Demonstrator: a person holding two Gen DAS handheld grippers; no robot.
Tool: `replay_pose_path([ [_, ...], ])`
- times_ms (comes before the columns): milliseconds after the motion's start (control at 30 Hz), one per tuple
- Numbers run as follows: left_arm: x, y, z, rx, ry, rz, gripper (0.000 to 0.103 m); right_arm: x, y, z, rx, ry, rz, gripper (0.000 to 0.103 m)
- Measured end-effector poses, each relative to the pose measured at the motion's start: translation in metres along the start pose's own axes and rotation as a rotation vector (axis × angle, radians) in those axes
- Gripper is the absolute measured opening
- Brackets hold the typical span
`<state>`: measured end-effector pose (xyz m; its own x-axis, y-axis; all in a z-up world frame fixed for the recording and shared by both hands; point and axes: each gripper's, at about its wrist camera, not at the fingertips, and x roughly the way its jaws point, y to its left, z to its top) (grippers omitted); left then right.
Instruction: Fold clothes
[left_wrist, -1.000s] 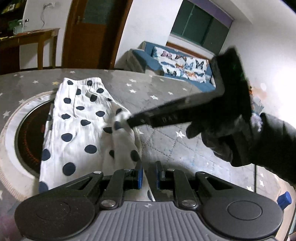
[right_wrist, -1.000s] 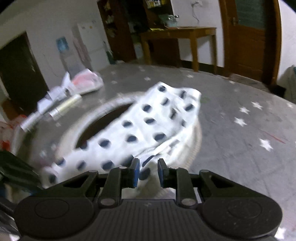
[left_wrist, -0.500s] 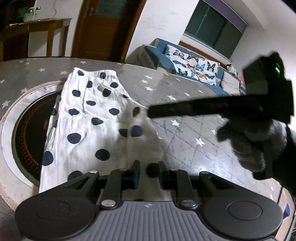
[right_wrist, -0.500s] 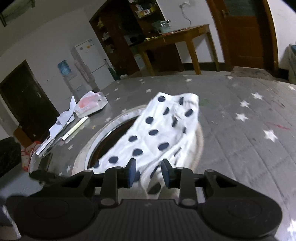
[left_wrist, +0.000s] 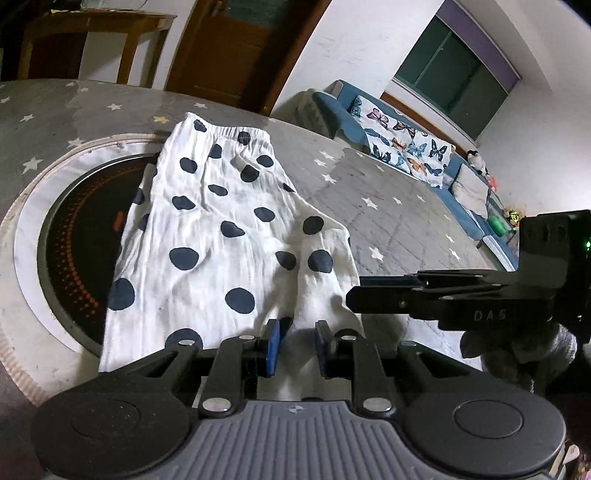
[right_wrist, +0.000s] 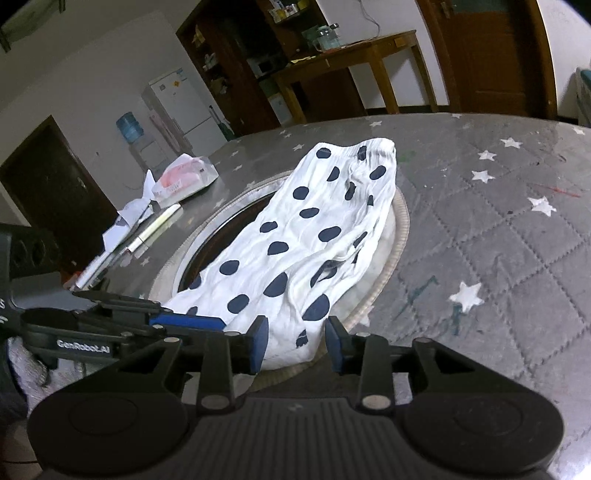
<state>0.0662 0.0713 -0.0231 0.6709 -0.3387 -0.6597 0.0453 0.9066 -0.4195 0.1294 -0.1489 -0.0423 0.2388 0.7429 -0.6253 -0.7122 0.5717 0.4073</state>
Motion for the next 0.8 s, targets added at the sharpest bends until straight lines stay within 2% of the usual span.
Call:
replay_pose_path([
  [133, -0.002, 0.003, 0.000, -0.010, -0.006, 0.001, 0.024, 0.003, 0.002, -0.004, -0.017, 0.004, -0.022, 0.032],
  [167, -0.003, 0.004, 0.000, -0.012, -0.009, 0.000, 0.026, 0.003, 0.003, -0.005, -0.019, 0.004, -0.025, 0.032],
  [200, -0.004, 0.004, 0.000, -0.012, -0.012, 0.000, 0.027, 0.003, 0.003, -0.005, -0.019, 0.008, -0.026, 0.026],
  [233, -0.006, 0.005, 0.000, -0.012, -0.014, 0.000, 0.028, 0.003, 0.004, -0.005, -0.020, 0.012, -0.027, 0.016],
  [333, -0.009, 0.006, 0.000, -0.008, -0.021, 0.005, 0.028, -0.001, 0.010, -0.005, -0.040, 0.021, -0.059, 0.007],
  [467, -0.012, 0.013, -0.002, 0.005, -0.019, 0.034, 0.028, -0.018, 0.021, -0.004, -0.086, 0.022, -0.128, 0.005],
  [600, -0.012, 0.021, -0.006, 0.046, -0.010, 0.099, 0.027, -0.020, 0.023, -0.008, -0.103, 0.070, -0.201, 0.005],
  [667, -0.015, 0.025, -0.006, 0.050, -0.015, 0.110, 0.027, -0.018, 0.023, -0.011, -0.101, 0.090, -0.223, 0.009],
  [733, -0.020, 0.025, -0.007, 0.058, -0.019, 0.108, 0.028, -0.021, 0.027, -0.008, -0.116, 0.073, -0.258, 0.016],
  [800, -0.027, 0.021, -0.010, 0.076, -0.028, 0.098, 0.028, -0.026, 0.032, -0.002, -0.124, 0.043, -0.273, 0.016],
])
